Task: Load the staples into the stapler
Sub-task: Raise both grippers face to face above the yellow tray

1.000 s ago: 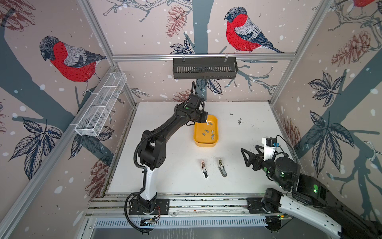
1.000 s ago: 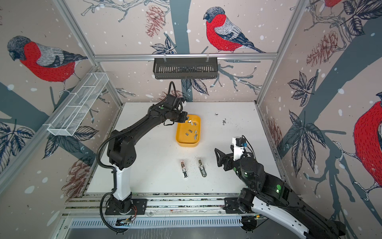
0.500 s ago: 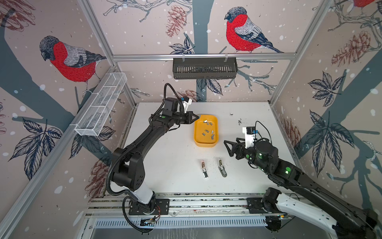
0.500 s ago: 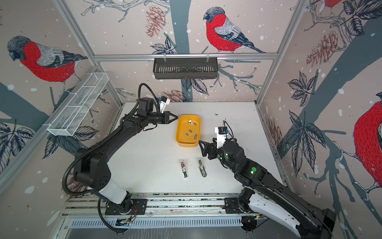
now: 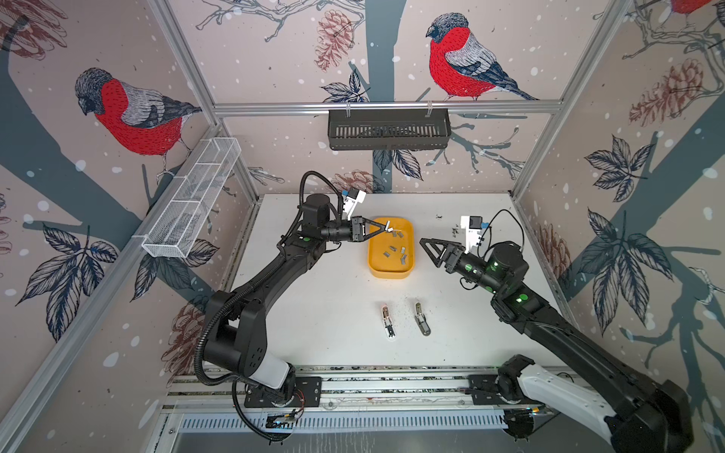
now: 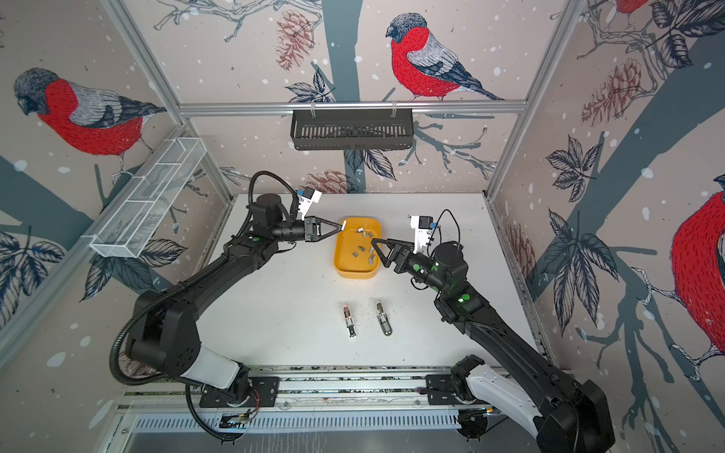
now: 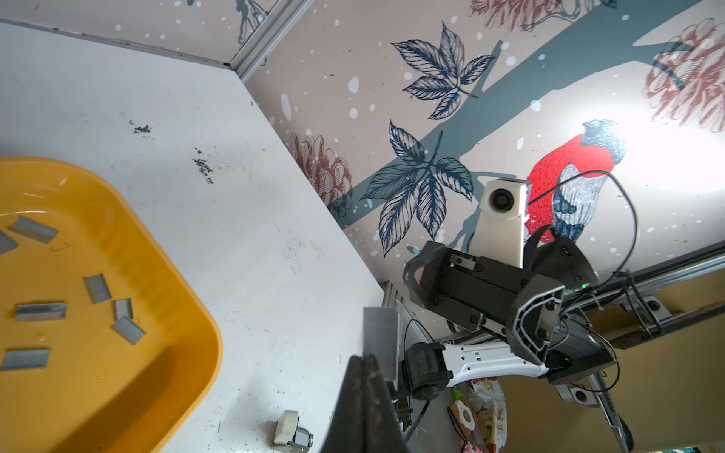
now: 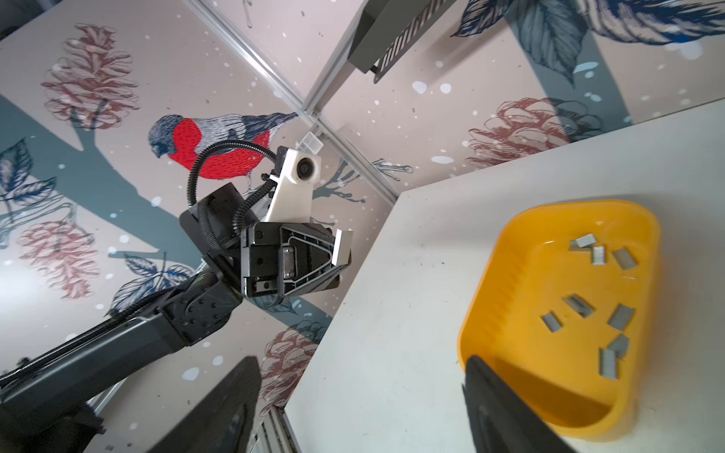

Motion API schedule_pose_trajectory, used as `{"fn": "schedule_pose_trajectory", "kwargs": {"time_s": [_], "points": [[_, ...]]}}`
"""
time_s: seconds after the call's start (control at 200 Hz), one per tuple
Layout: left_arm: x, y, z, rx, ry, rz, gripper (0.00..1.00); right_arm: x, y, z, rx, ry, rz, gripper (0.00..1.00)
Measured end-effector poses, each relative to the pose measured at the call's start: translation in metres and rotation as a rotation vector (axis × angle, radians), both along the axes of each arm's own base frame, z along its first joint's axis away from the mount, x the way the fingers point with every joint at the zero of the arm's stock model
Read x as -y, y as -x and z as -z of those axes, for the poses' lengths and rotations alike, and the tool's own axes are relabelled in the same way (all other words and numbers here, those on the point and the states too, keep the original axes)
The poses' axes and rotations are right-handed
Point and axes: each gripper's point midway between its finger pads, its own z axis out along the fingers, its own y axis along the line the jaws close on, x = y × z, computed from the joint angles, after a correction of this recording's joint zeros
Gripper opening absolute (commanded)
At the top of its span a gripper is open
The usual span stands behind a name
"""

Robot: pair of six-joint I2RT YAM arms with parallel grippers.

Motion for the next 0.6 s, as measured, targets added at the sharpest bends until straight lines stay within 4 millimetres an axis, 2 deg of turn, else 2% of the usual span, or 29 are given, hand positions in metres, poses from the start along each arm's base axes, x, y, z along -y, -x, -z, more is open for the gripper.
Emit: {"fn": "schedule_pose_trajectory", "kwargs": {"time_s": [0.36, 0.6], "points": [[-0.004, 0.008, -0.004, -0.09, 0.137, 0.007, 0.0, -0.031, -0.016, -0.014, 0.013, -0.16, -0.137, 0.65], [-0.01, 0.009, -0.014, -0.104, 0.213, -0.016, 0.0, -0.047, -0.03, -0.018, -0.012, -0.265, -0.164, 0.61]]}}
